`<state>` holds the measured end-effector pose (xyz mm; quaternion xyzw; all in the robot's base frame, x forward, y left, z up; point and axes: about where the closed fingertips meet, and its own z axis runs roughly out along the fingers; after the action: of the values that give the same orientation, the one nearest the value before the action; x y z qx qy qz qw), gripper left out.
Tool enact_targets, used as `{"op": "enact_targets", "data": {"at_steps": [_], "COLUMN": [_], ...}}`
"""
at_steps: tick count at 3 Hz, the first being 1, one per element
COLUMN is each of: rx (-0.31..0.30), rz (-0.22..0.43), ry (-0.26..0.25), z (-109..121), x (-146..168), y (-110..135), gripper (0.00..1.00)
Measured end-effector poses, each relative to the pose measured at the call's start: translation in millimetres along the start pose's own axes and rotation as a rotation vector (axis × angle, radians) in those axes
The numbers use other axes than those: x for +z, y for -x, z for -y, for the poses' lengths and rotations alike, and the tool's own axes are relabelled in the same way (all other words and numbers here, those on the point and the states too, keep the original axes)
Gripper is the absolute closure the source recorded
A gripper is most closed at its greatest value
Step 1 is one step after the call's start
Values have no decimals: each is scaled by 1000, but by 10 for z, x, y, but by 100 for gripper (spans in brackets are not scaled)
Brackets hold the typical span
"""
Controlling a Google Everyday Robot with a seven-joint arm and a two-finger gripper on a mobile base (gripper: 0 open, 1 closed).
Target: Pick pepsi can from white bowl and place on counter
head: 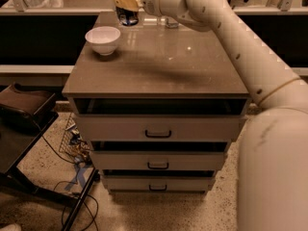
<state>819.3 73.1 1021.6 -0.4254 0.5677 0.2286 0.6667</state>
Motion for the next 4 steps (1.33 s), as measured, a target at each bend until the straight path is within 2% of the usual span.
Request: {"op": "enact_targets", "data": {"at_steps": [1,2,3,4], "rx": [-17,-2,37,63], "rz": [-28,-84,-138,-149], "ry": [-130,-205,-261,-282], "z": [108,9,-169,-261], "x": [-507,-856,-1205,-1370], "y": [117,0,-235,-372], "gripper": [100,100,100,100]}}
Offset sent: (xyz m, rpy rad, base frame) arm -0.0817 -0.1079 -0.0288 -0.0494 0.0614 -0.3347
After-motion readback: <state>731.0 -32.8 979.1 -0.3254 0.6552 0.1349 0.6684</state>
